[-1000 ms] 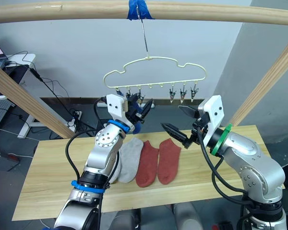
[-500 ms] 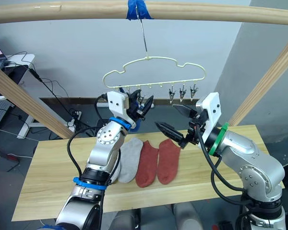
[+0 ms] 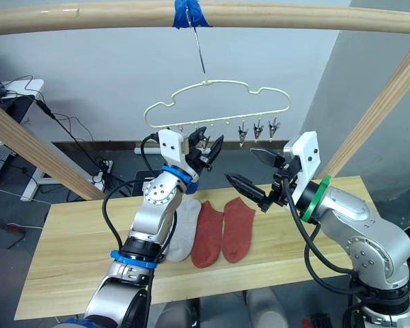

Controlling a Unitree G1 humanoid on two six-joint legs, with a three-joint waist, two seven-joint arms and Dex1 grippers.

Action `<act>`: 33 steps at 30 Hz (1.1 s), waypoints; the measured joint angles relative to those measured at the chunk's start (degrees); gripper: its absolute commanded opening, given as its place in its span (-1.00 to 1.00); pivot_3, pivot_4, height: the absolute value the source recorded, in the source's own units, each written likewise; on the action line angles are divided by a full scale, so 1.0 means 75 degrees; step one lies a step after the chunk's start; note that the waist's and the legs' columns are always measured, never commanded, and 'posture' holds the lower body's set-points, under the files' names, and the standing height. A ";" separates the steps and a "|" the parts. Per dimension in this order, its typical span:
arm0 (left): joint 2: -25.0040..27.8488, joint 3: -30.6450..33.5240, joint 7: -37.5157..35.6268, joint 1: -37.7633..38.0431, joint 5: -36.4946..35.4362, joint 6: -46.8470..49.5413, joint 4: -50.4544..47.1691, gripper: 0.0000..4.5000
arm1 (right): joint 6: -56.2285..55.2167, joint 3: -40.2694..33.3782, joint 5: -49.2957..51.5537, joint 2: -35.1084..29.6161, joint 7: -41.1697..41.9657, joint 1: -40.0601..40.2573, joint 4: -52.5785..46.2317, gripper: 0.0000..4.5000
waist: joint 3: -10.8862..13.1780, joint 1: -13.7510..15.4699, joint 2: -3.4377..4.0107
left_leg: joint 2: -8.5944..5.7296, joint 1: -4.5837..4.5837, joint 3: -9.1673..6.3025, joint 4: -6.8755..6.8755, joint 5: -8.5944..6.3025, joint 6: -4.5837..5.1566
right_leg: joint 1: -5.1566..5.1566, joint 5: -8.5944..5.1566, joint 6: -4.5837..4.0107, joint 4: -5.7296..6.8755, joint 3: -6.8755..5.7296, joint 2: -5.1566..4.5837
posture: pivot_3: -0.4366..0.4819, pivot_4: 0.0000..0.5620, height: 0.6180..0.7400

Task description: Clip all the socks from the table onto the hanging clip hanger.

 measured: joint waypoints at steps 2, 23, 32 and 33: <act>0.0000 0.0001 -0.0002 -0.0041 0.0002 -0.0038 0.0103 0.18 | -0.0026 0.0001 -0.0003 -0.0008 -0.0002 0.0000 0.0012 1.00 | 0.0000 -0.0007 0.0000 | 0.0000 0.0000 0.0000 0.0001 0.0000 0.0000 | 0.0000 0.0000 0.0000 0.0002 0.0000 0.0000 | -0.61 -0.21 1.00; -0.0007 0.0075 0.0003 -0.0127 -0.0006 -0.0048 0.0251 -0.85 | -0.0489 0.0216 -0.0400 -0.0167 0.0138 0.0464 0.0377 1.00 | -0.0006 -0.0010 -0.0003 | 0.0000 0.0000 -0.0001 0.0002 0.0001 0.0001 | 0.0001 0.0007 -0.0010 0.0004 -0.0001 0.0000 | -0.55 -0.27 1.00; 0.0418 0.0704 -0.0824 0.0362 -0.2190 0.3442 -0.1573 -0.85 | -0.1597 0.2289 -0.3199 -0.0493 0.0531 0.0430 0.2903 1.00 | -0.0011 -0.0128 -0.0008 | 0.0006 0.0021 0.0001 0.0011 0.0006 0.0005 | 0.0006 0.0004 0.0000 0.0031 0.0001 0.0007 | -0.46 -0.29 1.00; 0.0545 0.0934 -0.0877 0.0324 -0.2699 0.4144 -0.1780 -0.85 | -0.1744 0.2537 -0.3511 -0.0376 0.0550 0.0321 0.3350 1.00 | -0.0012 -0.0158 -0.0006 | 0.0007 0.0028 0.0001 0.0011 0.0008 0.0007 | 0.0008 0.0005 -0.0001 0.0037 0.0001 0.0007 | -0.46 -0.29 1.00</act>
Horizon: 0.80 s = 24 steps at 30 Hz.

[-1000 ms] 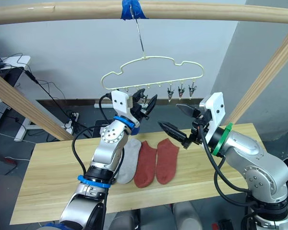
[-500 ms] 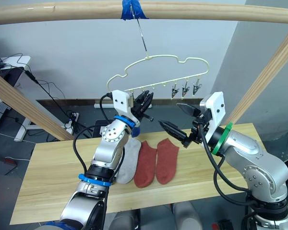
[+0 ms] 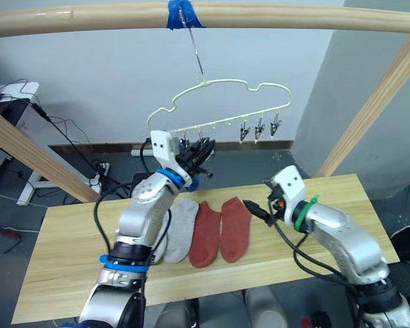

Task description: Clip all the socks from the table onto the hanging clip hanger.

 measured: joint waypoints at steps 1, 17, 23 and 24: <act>0.0157 0.0351 -0.0001 -0.0044 -0.0655 0.0905 -0.0252 -0.85 | -0.0192 0.0307 -0.0342 0.0161 0.0040 -0.0105 0.0513 1.00 | -0.0001 -0.0019 0.0002 | -0.0001 0.0011 -0.0002 -0.0002 0.0002 0.0003 | 0.0006 -0.0001 0.0000 0.0008 -0.0001 0.0001 | -0.45 -0.29 1.00; 0.0780 0.3635 0.1498 -0.1356 -0.4907 0.6841 0.0726 -0.85 | -0.3602 0.1350 -0.2892 0.2687 0.0370 -0.2241 0.7290 1.00 | -0.0005 -0.0020 -0.0005 | -0.0005 0.0042 -0.0011 0.0021 0.0004 0.0000 | 0.0030 0.0014 -0.0025 0.0059 -0.0001 0.0000 | -0.34 -0.23 1.00; 0.0573 0.4253 0.2467 -0.1475 -0.5561 0.7105 0.0908 -0.85 | -0.4012 0.1154 -0.3115 0.2790 0.0557 -0.2239 0.7602 0.54 | -0.0006 -0.0019 -0.0006 | -0.0005 0.0050 -0.0014 0.0035 0.0007 -0.0004 | 0.0032 0.0004 -0.0007 0.0080 -0.0002 0.0002 | -0.34 -0.21 1.00; 0.0512 0.4395 0.2635 -0.1524 -0.5723 0.7146 0.1006 -0.85 | -0.4082 0.1154 -0.3156 0.2778 0.0590 -0.2187 0.7571 0.43 | -0.0006 -0.0017 -0.0006 | -0.0005 0.0050 -0.0014 0.0036 0.0007 -0.0004 | 0.0032 0.0003 -0.0006 0.0081 -0.0001 0.0002 | -0.34 -0.21 1.00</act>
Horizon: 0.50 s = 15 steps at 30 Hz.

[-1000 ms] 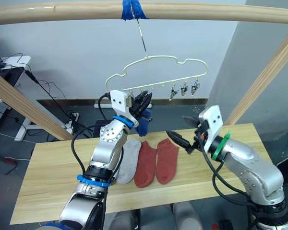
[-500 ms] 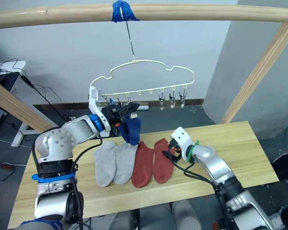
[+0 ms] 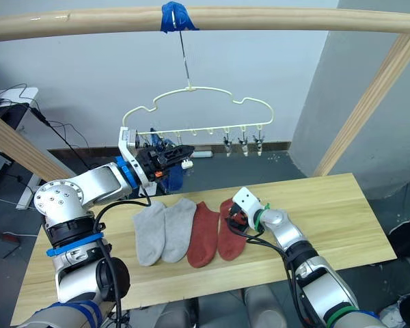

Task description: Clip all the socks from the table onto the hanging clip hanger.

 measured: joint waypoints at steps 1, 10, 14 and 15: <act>-0.0050 0.0187 0.0248 -0.0091 -0.0243 0.0063 0.0232 -0.85 | -0.0099 0.0010 -0.0082 -0.0025 0.0026 0.0115 -0.0115 0.27 | 0.0000 0.0004 0.0000 | 0.0000 -0.0001 -0.0001 0.0007 0.0000 0.0000 | 0.0000 -0.0003 0.0004 0.0003 -0.0001 0.0000 | -0.35 -0.20 1.00; 0.0099 0.0336 0.1054 -0.0079 -0.1031 0.0169 0.0502 -0.85 | 0.0104 -0.0055 -0.0222 -0.0429 0.0426 0.1250 -0.1864 -0.99 | 0.0003 -0.0002 0.0001 | -0.0003 -0.0009 0.0000 0.0030 -0.0002 -0.0002 | -0.0001 -0.0003 0.0007 0.0009 0.0004 0.0001 | -0.37 -0.16 1.00; 0.0112 0.0202 0.1138 0.0012 -0.1173 0.0061 0.0464 -0.85 | 0.0493 -0.0338 -0.0120 -0.0585 0.0470 0.1577 -0.3260 -0.99 | 0.0004 -0.0019 0.0001 | -0.0002 -0.0007 0.0002 0.0033 -0.0002 -0.0002 | -0.0002 -0.0003 0.0007 0.0011 0.0008 0.0005 | -0.37 -0.14 1.00; 0.0114 0.0203 0.1197 0.0031 -0.1248 0.0045 0.0464 -0.85 | 0.0625 -0.0430 -0.0041 -0.0601 0.0471 0.1608 -0.3604 -0.99 | 0.0004 -0.0014 0.0001 | -0.0002 -0.0007 0.0001 0.0034 -0.0002 -0.0002 | -0.0002 -0.0003 0.0007 0.0011 0.0007 0.0005 | -0.37 -0.14 1.00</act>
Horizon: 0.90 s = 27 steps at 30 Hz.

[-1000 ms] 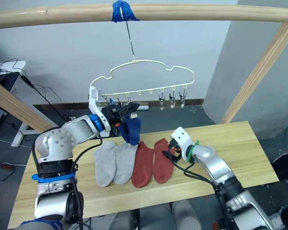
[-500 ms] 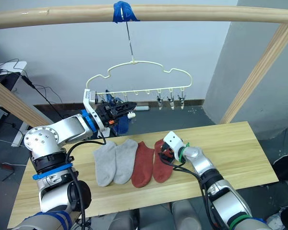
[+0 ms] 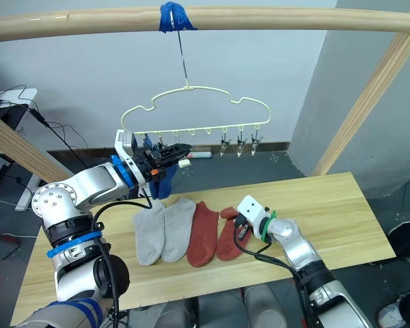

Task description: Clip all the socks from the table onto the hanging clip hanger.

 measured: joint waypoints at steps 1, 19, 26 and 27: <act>-0.0001 -0.0001 0.0057 0.0017 -0.0107 -0.0012 0.0002 -0.85 | 0.0200 -0.0086 0.0100 -0.0003 0.0005 0.0049 -0.0374 -0.99 | 0.0000 0.0006 0.0000 | 0.0000 -0.0001 -0.0001 0.0000 0.0000 0.0000 | -0.0001 0.0000 0.0000 0.0000 0.0000 0.0000 | -0.38 -0.13 1.00; 0.0274 -0.0701 0.0150 0.0217 -0.0780 -0.0619 0.0207 -0.85 | 0.2740 -0.0297 0.0948 0.0734 -0.0552 -0.0873 -0.3351 -0.99 | 0.0003 0.0006 0.0000 | 0.0000 -0.0013 0.0000 -0.0010 -0.0002 0.0000 | -0.0008 -0.0001 0.0000 -0.0026 0.0000 0.0000 | -0.42 -0.17 1.00; 0.0353 -0.0895 0.0047 0.0228 -0.0813 -0.0787 0.0239 -0.85 | 0.2814 -0.0157 0.0949 0.0769 -0.0619 -0.0950 -0.3351 -0.99 | 0.0003 0.0004 0.0000 | 0.0000 -0.0015 0.0001 -0.0015 -0.0003 -0.0001 | -0.0009 -0.0001 -0.0001 -0.0033 0.0001 -0.0001 | -0.41 -0.17 1.00; 0.0353 -0.0904 0.0054 0.0233 -0.0824 -0.0811 0.0239 -0.85 | 0.2814 -0.0151 0.0950 0.0767 -0.0619 -0.0960 -0.3351 -0.99 | 0.0003 0.0000 0.0000 | 0.0000 -0.0015 0.0001 -0.0015 -0.0003 -0.0001 | -0.0009 -0.0001 0.0000 -0.0033 0.0001 -0.0001 | -0.41 -0.18 1.00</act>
